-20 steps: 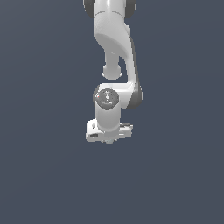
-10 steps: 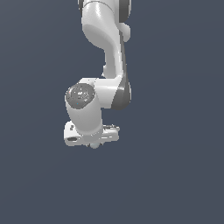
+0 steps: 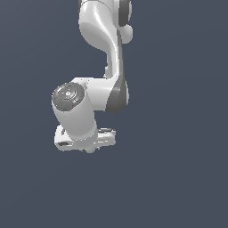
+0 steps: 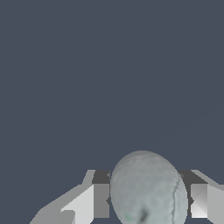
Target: Pick up the object and move it to a goal position.
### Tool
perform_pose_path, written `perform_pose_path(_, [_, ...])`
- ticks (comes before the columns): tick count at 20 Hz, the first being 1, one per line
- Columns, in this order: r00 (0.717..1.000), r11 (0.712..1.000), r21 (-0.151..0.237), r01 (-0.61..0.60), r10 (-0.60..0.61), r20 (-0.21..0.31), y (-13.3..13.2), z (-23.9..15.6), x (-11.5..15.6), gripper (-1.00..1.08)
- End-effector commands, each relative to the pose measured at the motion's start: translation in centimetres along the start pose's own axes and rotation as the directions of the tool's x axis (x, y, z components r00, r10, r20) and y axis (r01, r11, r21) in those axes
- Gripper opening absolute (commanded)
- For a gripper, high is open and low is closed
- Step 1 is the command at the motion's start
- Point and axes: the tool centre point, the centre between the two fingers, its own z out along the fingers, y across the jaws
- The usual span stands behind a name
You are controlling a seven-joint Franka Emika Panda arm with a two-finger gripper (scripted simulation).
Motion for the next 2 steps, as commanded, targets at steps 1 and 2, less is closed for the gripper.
perform_pose_path(1, [1.0, 1.0, -0.001, 0.001, -0.001, 0.0, 0.13, -0.16, 0.13, -1.0])
perform_pose_path(2, [1.0, 1.0, -0.001, 0.001, -0.001, 0.0, 0.14, -0.16, 0.14, -1.0])
